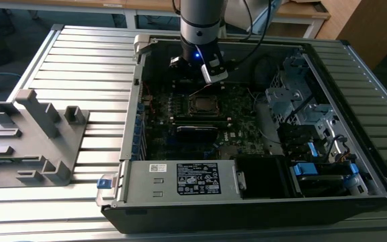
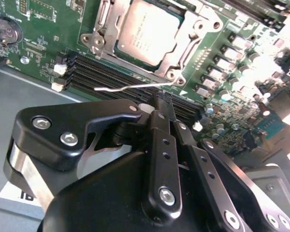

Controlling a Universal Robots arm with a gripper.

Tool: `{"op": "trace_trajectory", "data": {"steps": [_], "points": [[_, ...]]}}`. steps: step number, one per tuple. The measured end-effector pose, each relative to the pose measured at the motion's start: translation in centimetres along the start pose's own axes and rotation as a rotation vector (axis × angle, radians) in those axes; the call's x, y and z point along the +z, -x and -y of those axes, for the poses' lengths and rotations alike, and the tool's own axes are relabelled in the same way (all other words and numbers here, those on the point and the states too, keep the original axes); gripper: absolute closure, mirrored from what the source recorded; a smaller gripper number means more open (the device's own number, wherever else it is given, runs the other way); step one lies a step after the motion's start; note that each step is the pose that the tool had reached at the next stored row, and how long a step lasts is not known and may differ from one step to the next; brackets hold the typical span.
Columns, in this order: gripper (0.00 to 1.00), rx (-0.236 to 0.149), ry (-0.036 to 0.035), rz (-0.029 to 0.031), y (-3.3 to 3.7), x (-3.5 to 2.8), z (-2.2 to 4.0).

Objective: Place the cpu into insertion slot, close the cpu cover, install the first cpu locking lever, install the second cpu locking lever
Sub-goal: 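Install the first cpu locking lever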

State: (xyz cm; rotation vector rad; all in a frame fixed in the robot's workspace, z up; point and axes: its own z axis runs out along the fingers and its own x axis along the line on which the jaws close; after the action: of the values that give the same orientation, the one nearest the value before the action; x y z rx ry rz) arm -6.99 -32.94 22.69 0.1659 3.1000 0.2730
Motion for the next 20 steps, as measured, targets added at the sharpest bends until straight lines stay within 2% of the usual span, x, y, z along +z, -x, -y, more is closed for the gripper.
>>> {"op": "trace_trajectory", "data": {"steps": [9, 15, 20], "points": [[0.9, 0.0, -0.0004, 0.0, 1.0, 0.28, -0.19], [0.9, 0.0, -0.0003, 0.0, 1.05, 0.28, -0.2], [0.9, 0.0, -0.0004, -0.0005, 1.45, 0.31, -0.24]]}}
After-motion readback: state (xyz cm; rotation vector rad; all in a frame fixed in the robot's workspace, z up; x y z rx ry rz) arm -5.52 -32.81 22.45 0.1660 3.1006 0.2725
